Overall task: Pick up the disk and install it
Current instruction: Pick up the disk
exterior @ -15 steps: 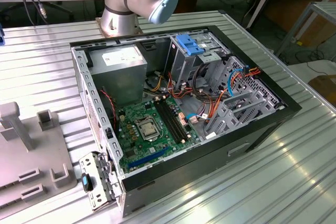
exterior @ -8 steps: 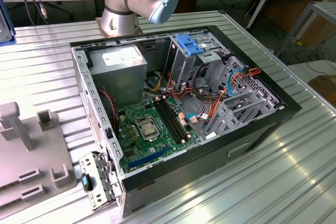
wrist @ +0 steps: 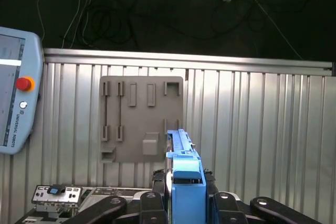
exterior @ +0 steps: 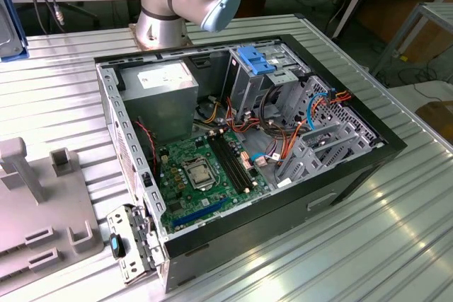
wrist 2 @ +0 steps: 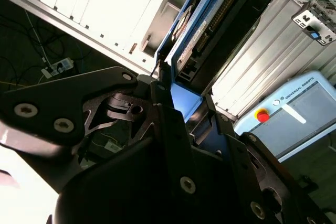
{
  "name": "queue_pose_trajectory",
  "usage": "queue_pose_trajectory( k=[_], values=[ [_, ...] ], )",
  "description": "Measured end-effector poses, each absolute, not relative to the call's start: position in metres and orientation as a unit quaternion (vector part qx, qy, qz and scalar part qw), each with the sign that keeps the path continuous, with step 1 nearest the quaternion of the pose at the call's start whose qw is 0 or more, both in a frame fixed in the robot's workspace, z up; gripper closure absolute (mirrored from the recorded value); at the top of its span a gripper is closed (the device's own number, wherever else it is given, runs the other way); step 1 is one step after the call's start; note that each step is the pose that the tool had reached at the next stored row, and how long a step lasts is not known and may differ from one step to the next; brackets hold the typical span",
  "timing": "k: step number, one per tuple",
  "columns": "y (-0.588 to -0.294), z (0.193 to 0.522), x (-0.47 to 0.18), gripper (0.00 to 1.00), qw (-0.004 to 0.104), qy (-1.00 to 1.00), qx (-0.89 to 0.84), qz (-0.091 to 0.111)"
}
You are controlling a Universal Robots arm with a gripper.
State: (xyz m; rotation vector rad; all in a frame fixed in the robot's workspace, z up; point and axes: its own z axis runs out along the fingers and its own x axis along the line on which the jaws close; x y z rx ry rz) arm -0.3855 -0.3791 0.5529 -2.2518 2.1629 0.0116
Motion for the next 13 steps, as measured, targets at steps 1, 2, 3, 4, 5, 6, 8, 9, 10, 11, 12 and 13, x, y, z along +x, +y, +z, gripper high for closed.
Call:
queue_pose_trajectory(
  k=[1,2,3,4,5,6,8,9,10,11,12,13],
  values=[
    [-0.3791,0.5529,-0.3849,0.63,0.01,0.693,-0.721,0.004],
    [-0.3791,0.5529,-0.3844,0.63,0.01,0.693,-0.721,0.003],
    [-0.3791,0.5529,-0.3836,0.63,0.01,0.693,-0.721,0.003],
    [-0.3791,0.5529,-0.3825,0.63,0.01,0.693,-0.721,0.003],
    [-0.3791,0.5529,-0.3815,0.63,0.011,0.693,-0.721,0.003],
    [-0.3791,0.5529,-0.3806,0.63,0.011,0.693,-0.721,0.002],
    [-0.3791,0.5529,-0.3795,0.63,0.011,0.693,-0.721,0.002],
    [-0.3791,0.5529,-0.3787,0.63,0.012,0.693,-0.721,0.002],
    [-0.3791,0.5529,-0.378,0.63,0.012,0.693,-0.721,0.001],
    [-0.3791,0.5529,-0.3775,0.63,0.012,0.693,-0.721,0.001],
    [-0.3791,0.5529,-0.3769,0.63,0.012,0.693,-0.721,0.001],
    [-0.3791,0.5529,-0.3764,0.63,0.012,0.693,-0.721,0.001]
  ],
)
